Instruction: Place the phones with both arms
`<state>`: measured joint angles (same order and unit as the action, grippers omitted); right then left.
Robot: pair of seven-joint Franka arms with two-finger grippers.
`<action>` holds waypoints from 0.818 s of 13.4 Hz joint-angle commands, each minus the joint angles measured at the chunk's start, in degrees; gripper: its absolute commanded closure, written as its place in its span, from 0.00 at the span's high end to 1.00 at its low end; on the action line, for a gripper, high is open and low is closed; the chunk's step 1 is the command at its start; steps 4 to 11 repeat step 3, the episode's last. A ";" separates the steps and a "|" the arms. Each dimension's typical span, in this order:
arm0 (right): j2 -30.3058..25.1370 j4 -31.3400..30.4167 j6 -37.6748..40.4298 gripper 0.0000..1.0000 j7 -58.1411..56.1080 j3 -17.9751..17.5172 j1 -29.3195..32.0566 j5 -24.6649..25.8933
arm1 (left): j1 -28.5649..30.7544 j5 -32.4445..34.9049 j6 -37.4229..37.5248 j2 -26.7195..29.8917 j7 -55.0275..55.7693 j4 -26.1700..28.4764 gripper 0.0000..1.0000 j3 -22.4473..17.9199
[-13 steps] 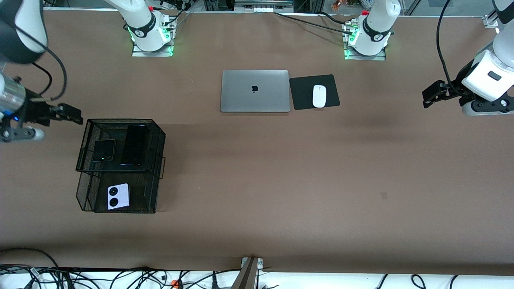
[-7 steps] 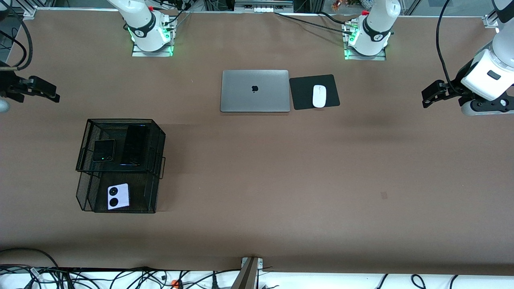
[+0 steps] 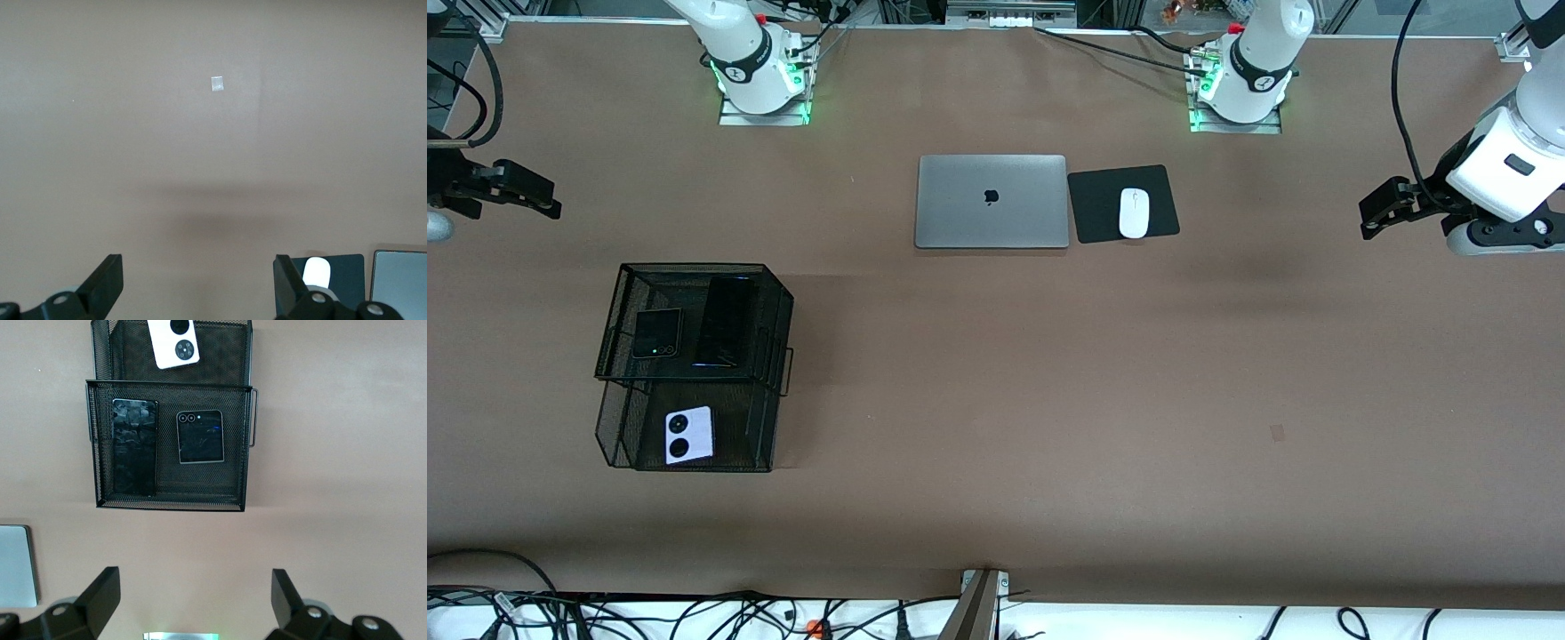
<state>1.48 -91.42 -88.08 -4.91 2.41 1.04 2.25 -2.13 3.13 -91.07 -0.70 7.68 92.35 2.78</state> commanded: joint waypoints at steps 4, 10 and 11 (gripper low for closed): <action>-1.13 -0.25 0.90 1.00 0.69 -1.01 0.98 0.65 | -0.15 -0.32 1.42 -1.06 -0.82 -2.18 1.00 -0.06; -1.13 -0.25 0.90 1.00 0.69 -1.01 0.98 0.65 | -0.15 -0.32 1.42 -1.06 -0.82 -2.18 1.00 -0.06; -1.13 -0.25 0.90 1.00 0.69 -1.01 0.98 0.65 | -0.15 -0.32 1.42 -1.06 -0.82 -2.18 1.00 -0.06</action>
